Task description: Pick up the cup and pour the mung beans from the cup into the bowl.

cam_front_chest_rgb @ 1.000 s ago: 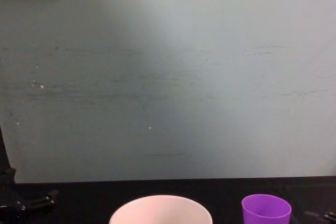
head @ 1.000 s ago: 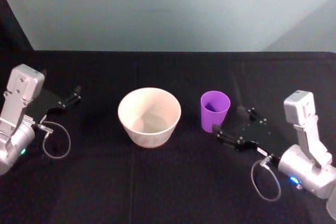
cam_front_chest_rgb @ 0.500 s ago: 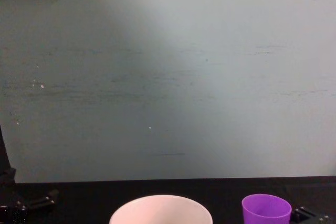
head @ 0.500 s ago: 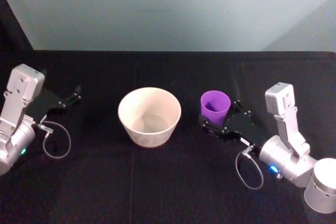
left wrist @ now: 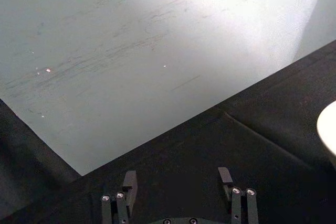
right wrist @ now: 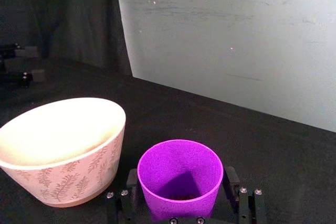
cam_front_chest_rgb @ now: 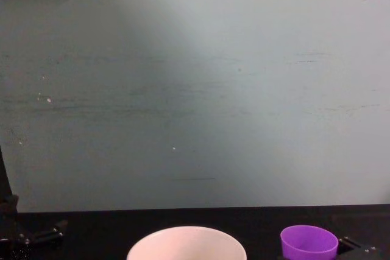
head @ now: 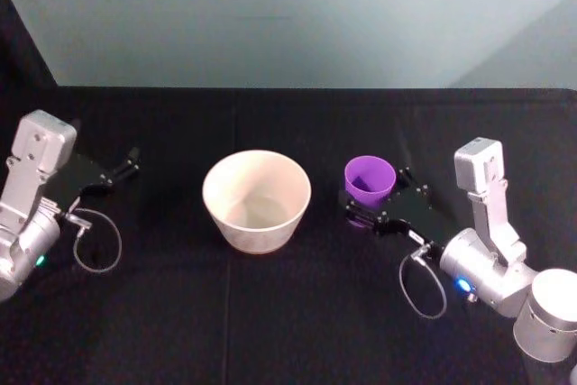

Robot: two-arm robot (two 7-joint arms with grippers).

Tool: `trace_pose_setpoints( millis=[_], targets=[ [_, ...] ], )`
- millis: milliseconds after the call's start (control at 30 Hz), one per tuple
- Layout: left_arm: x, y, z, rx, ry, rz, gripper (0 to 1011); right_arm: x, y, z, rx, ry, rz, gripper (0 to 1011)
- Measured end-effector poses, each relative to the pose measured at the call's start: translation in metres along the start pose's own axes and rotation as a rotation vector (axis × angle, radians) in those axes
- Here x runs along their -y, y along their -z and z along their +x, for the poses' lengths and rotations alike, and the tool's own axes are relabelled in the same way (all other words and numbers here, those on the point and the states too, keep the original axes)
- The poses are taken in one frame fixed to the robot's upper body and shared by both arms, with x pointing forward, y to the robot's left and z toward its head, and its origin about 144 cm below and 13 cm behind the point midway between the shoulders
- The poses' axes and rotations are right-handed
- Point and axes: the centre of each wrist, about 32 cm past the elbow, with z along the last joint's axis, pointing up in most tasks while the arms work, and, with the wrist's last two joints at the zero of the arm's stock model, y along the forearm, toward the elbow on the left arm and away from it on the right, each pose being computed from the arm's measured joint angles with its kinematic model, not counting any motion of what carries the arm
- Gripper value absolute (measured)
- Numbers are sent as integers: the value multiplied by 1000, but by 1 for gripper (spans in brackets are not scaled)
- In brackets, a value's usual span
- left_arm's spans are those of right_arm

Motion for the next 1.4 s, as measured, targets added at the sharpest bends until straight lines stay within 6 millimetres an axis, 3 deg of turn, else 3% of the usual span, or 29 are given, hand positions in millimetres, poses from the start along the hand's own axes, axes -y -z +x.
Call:
trace_pose_setpoints(
  millis=[167, 400, 633, 933, 1233, 1400],
  targets=[
    [0, 0, 0, 0, 0, 0, 1000, -1, 1, 0, -9, -4, 1, 964],
    [0, 0, 0, 0, 0, 0, 1000, -2, 3, 0, -16, -8, 4, 772],
    [0, 0, 0, 0, 0, 0, 1000, -2, -2, -1, -9, -8, 15, 734],
    [0, 0, 0, 0, 0, 0, 1000, 2, -24, -2, 22, -18, 36, 723],
    [0, 0, 0, 0, 0, 0, 1000, 8, -67, 0, 20, -48, 102, 723],
    [0, 0, 0, 0, 0, 0, 1000, 9, -74, 0, 3, -58, 95, 723]
  ],
)
